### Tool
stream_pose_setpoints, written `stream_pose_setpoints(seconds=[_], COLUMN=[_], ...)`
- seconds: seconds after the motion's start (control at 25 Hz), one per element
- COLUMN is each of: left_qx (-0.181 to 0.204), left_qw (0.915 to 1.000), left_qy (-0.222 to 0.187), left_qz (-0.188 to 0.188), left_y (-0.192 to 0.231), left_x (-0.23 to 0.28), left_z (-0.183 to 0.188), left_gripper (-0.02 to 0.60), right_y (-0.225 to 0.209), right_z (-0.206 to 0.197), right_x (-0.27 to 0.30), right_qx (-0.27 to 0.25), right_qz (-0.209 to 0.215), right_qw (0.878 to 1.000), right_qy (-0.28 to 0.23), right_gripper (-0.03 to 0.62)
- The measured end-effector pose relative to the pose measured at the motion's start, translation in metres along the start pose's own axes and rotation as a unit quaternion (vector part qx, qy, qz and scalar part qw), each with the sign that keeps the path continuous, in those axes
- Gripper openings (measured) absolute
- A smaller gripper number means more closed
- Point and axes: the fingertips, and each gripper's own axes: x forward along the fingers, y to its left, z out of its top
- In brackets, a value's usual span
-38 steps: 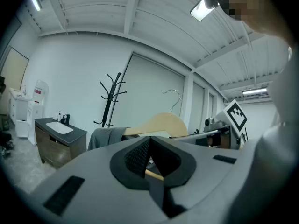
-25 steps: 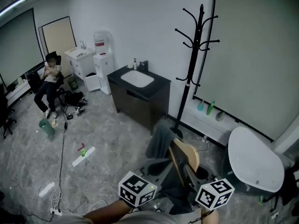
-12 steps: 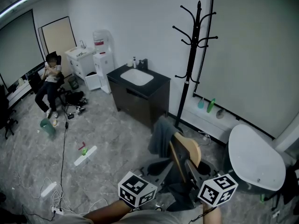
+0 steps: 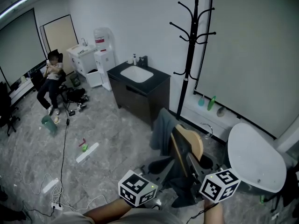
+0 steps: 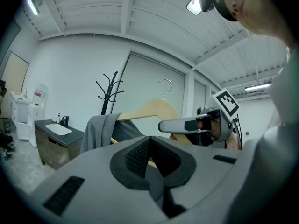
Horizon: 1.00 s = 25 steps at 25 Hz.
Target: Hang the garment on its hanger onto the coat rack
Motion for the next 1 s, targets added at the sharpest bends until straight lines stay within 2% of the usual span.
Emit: stream_pose_setpoints(seconds=[0.24, 0.44, 1.0], left_qx=[-0.001, -0.002, 0.021], left_qw=[1.0000, 1.0000, 0.9992], left_qy=[-0.001, -0.003, -0.020], left_qz=[0.003, -0.001, -0.028], left_y=[0.011, 0.038, 0.188], left_x=[0.021, 0.043, 0.141], left_z=[0.004, 0.009, 0.066], left_gripper=[0.005, 0.005, 0.005], right_y=[-0.016, -0.036, -0.108], right_z=[0.009, 0.020, 0.079], right_x=[0.014, 0.041, 0.186], right_qx=[0.001, 0.000, -0.006], right_qz=[0.007, 0.008, -0.013], right_qw=[1.000, 1.000, 1.000], right_qy=[0.002, 0.002, -0.009], right_gripper=[0.063, 0.063, 0.063])
